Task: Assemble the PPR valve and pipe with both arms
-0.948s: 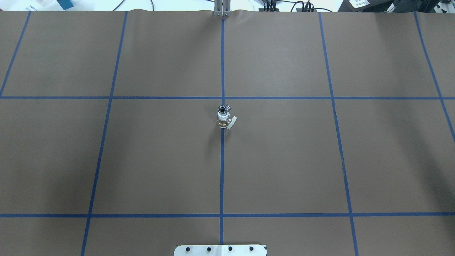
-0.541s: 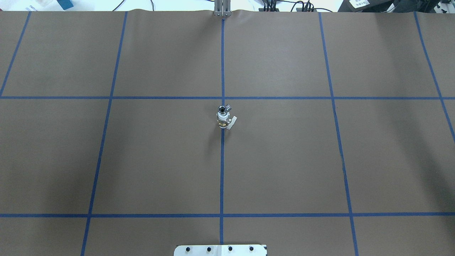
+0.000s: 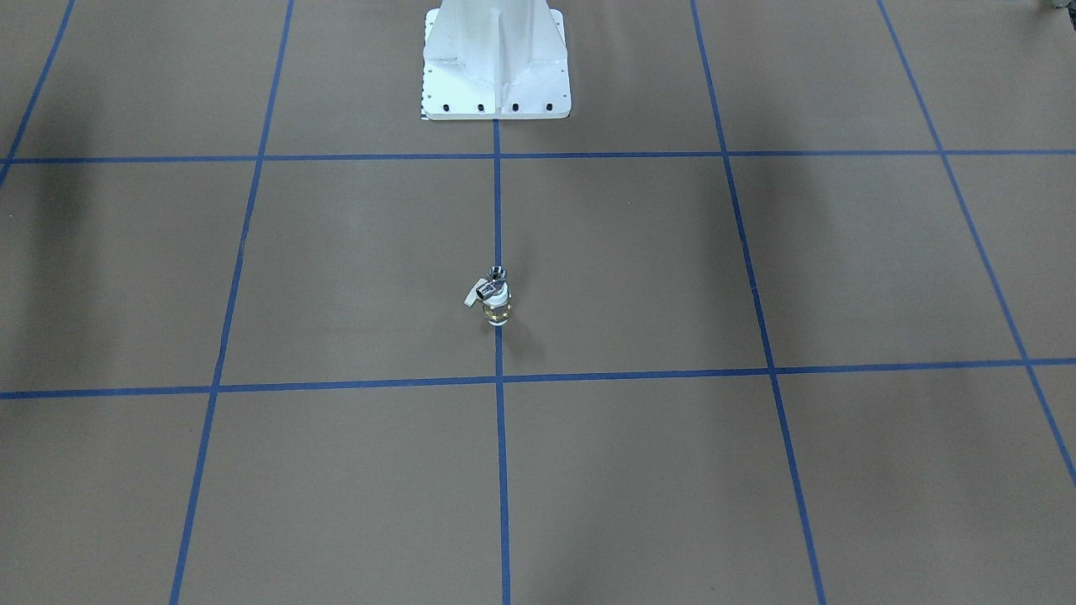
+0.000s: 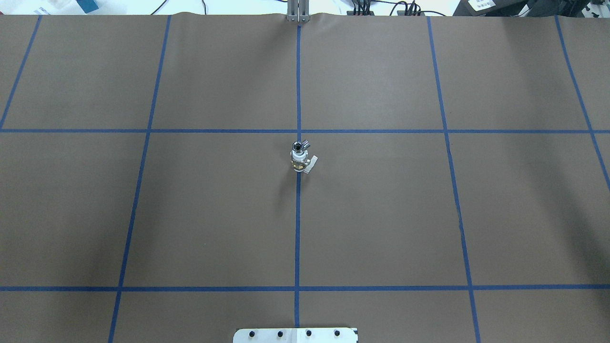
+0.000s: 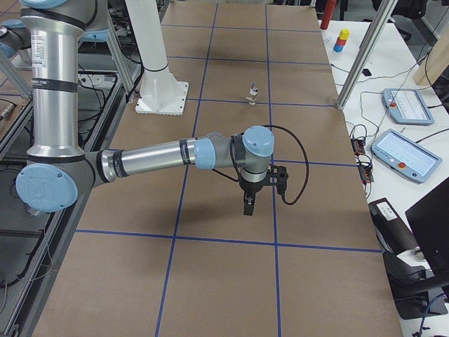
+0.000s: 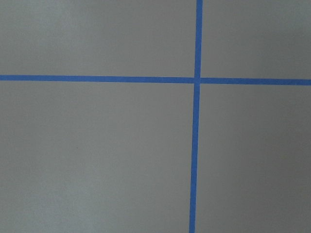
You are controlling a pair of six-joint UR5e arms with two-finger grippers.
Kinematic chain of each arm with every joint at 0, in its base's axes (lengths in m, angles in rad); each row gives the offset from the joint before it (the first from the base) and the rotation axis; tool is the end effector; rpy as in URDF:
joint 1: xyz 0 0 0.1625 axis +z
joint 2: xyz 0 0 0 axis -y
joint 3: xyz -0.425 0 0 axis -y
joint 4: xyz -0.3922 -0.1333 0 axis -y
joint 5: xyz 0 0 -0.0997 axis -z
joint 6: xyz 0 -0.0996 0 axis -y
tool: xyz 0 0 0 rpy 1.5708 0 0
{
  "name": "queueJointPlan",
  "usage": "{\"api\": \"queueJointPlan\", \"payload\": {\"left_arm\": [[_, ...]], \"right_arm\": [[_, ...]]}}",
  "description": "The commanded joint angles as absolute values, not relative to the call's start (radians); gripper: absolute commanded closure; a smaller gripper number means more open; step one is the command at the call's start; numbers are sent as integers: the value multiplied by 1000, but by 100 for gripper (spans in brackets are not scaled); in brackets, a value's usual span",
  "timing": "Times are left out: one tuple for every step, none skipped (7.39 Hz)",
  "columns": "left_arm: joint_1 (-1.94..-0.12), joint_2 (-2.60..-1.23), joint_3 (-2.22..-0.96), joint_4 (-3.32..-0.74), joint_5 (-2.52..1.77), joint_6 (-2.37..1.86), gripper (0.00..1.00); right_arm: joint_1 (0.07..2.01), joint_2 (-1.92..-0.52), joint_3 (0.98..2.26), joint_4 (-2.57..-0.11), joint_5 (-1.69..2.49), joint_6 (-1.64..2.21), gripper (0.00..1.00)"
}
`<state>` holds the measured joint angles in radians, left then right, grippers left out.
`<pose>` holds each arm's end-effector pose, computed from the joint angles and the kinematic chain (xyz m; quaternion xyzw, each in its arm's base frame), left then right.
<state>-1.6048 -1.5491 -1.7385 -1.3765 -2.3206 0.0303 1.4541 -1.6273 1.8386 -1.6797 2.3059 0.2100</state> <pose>-0.0815 -0.4724 0.6080 -0.0107 0.3666 -0.0106 0.9303 0.0118 -0.4708 0.5679 -0.0112 -0.3619 0.0251 0.9318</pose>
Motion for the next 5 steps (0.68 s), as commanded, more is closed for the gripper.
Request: {"api": "queueJointPlan", "payload": {"left_arm": [[-1606, -1537, -1758, -1376, -2349, 29, 0], [-1606, -1522, -1770, -1377, -2350, 29, 0], [-1606, -1500, -1804, -1378, -2350, 31, 0], [-1605, -1480, -1819, -1378, -2397, 29, 0], [-1605, -1479, -1816, -1378, -2445, 26, 0]], "right_arm": [[1454, -1626, 1833, -1680, 2306, 210, 1], [1454, -1626, 1836, -1681, 2307, 210, 1], [1454, -1626, 1835, -1681, 2307, 210, 1], [1454, -1626, 1833, -1681, 2306, 210, 1], [1454, -1626, 1835, -1681, 2307, 210, 1]]}}
